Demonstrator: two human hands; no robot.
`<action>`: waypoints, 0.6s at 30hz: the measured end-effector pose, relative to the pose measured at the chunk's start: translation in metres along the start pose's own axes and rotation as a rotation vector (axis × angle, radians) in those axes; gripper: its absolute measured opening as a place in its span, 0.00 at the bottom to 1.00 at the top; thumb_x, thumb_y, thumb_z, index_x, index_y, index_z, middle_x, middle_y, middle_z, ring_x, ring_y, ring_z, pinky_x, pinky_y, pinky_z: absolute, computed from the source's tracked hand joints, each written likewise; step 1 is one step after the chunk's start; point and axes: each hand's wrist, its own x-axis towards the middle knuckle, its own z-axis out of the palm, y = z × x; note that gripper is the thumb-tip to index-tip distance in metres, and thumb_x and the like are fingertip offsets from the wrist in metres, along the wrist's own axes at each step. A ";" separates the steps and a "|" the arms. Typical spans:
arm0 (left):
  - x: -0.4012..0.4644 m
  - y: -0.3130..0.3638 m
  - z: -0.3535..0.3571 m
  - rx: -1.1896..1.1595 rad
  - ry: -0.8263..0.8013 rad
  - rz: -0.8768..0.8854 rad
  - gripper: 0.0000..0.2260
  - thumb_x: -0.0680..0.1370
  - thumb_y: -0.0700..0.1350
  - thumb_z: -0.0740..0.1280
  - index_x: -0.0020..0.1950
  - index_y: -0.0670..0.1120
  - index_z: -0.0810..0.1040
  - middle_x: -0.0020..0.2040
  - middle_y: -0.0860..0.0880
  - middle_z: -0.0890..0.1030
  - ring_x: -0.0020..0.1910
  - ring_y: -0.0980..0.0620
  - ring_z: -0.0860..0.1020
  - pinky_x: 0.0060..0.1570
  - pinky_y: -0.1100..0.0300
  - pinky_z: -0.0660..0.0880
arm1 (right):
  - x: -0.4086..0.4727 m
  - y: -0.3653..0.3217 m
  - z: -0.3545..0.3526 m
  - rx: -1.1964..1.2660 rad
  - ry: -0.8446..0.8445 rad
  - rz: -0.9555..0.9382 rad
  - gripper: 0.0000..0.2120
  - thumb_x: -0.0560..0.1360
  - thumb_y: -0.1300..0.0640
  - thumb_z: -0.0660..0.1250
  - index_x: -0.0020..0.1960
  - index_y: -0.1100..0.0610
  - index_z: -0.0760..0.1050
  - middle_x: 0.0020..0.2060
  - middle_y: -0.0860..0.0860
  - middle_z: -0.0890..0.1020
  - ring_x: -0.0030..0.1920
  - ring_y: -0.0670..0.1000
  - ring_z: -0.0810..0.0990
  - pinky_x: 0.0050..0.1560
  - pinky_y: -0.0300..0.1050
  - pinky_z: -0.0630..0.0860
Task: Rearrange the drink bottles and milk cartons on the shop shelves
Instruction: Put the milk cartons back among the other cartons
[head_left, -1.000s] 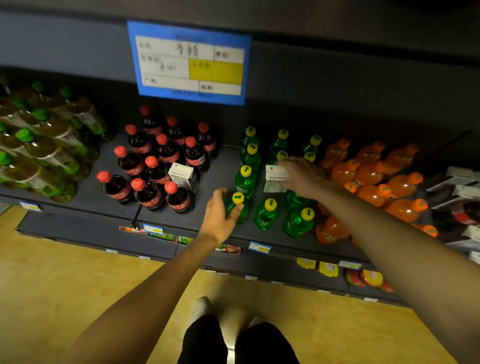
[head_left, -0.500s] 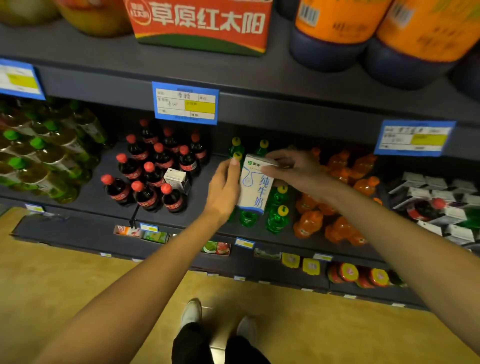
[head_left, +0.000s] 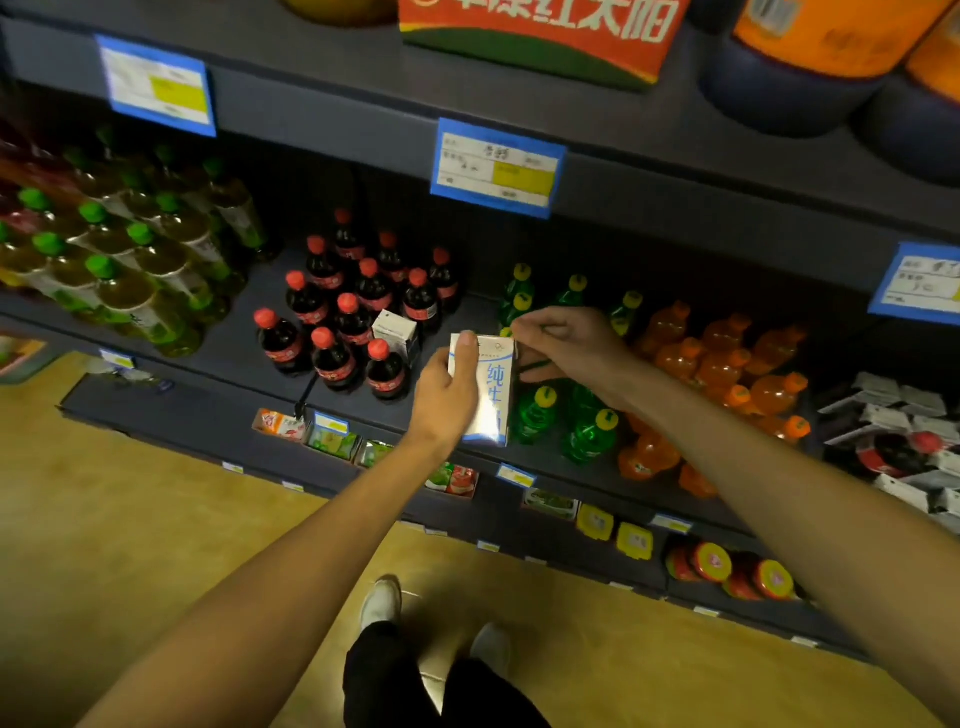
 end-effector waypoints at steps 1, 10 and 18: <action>0.001 -0.005 -0.009 0.000 0.024 -0.010 0.25 0.80 0.65 0.55 0.46 0.45 0.76 0.39 0.47 0.81 0.41 0.48 0.80 0.44 0.52 0.75 | 0.007 0.000 0.006 0.001 0.017 0.000 0.10 0.78 0.54 0.69 0.56 0.58 0.78 0.46 0.54 0.84 0.47 0.51 0.85 0.43 0.44 0.84; 0.022 -0.041 -0.096 -0.028 0.165 -0.121 0.25 0.81 0.62 0.56 0.51 0.41 0.77 0.39 0.49 0.80 0.40 0.49 0.80 0.39 0.59 0.73 | 0.086 0.017 0.073 -0.295 0.187 -0.039 0.12 0.77 0.58 0.70 0.58 0.63 0.77 0.46 0.56 0.81 0.46 0.53 0.82 0.37 0.41 0.82; 0.051 -0.068 -0.171 -0.034 0.194 -0.145 0.21 0.81 0.63 0.55 0.42 0.47 0.73 0.37 0.48 0.79 0.34 0.52 0.79 0.35 0.60 0.71 | 0.155 0.043 0.130 -0.641 0.221 -0.046 0.16 0.76 0.55 0.72 0.60 0.63 0.78 0.47 0.55 0.82 0.54 0.55 0.80 0.54 0.45 0.75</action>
